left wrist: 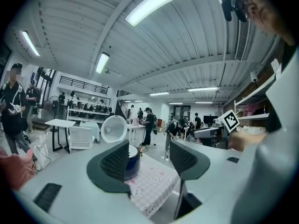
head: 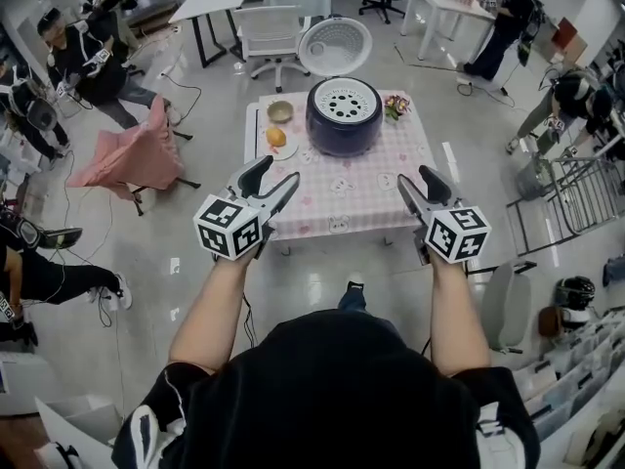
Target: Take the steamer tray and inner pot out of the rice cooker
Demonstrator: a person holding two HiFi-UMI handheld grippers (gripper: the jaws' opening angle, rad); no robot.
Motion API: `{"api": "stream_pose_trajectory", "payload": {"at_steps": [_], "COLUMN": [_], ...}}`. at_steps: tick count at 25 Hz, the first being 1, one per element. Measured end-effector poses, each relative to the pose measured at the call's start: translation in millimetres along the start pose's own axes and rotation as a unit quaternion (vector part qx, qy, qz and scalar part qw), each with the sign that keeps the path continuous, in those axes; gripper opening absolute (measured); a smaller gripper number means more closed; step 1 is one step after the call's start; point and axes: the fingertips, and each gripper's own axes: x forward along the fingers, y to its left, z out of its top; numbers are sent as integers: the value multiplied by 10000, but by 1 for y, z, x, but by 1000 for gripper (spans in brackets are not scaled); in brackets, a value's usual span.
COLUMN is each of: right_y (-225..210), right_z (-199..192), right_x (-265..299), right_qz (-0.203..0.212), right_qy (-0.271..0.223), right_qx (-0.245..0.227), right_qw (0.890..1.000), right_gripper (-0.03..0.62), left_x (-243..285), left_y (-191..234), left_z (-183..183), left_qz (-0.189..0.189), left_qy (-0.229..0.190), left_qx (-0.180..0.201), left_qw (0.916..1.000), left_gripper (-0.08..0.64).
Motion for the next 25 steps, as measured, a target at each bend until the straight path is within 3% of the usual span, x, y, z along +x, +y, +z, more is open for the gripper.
{"api": "stream_pose_trajectory", "payload": {"at_steps": [6,25], "right_y": [-38,-153], "right_z": [-1,35], "right_x": [31,163], "right_qz": [64,859], "right_qy": [118,432], "right_qx": [30,-187], "right_qw": [9999,9952], "right_gripper": [242,244], "left_x": [36,163], "left_y": [16,82], "left_z": [-6,-4], "left_qz": [152,886], "left_qy": [162,415], "left_qx": [15,-221], "left_qw": [9998,9950], "left_gripper": [278,278]}}
